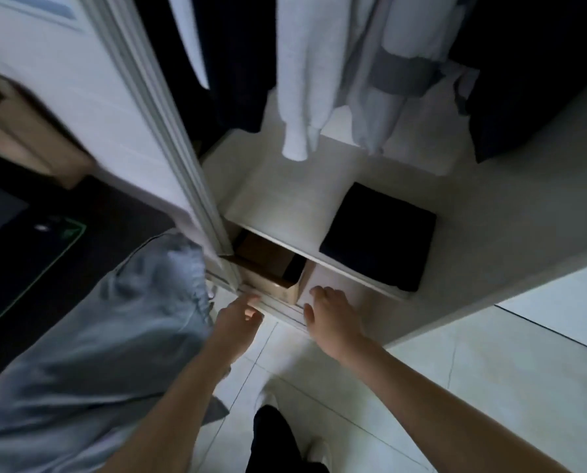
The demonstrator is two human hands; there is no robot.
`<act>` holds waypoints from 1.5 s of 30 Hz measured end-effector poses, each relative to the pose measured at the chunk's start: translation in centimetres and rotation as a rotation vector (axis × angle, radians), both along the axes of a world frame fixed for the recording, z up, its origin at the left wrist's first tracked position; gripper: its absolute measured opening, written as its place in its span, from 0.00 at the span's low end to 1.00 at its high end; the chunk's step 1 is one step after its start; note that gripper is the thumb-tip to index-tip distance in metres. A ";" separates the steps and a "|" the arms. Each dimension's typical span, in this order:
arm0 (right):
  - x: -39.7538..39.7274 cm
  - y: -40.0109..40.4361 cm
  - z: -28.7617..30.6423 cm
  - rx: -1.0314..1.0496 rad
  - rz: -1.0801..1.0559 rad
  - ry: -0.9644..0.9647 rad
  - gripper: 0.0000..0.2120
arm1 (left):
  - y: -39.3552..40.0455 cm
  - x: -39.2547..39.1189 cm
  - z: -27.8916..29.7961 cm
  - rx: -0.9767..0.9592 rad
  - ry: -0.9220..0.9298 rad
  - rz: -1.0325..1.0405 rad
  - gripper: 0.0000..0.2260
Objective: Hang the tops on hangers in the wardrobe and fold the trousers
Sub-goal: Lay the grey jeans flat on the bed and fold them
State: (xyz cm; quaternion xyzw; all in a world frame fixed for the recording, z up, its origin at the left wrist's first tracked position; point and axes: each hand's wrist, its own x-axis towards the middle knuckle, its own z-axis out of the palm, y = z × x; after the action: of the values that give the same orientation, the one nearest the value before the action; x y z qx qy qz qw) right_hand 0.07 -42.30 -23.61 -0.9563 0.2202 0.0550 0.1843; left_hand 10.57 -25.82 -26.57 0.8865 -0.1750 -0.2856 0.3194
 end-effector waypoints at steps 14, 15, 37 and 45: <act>4.9 18.0 8.8 0.171 0.535 -0.282 0.16 | 23.7 -8.2 13.3 -0.070 -0.448 0.616 0.07; 5.5 18.6 9.5 0.162 0.533 -0.312 0.17 | 24.8 -8.3 13.7 -0.086 -0.475 0.648 0.06; 14.6 17.4 9.0 -0.151 0.450 -0.111 0.23 | 36.7 0.6 8.6 -0.206 0.649 1.106 0.17; 22.0 15.7 9.0 0.494 -0.128 0.223 0.27 | 36.5 3.1 9.5 0.097 0.274 1.026 0.24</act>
State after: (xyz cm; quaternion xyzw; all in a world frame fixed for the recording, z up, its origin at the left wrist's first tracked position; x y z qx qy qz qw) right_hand 22.04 -26.63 -14.56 -0.8545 0.2790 0.2003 0.3896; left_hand 13.63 10.69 -17.11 0.8266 0.3376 -0.2137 0.3964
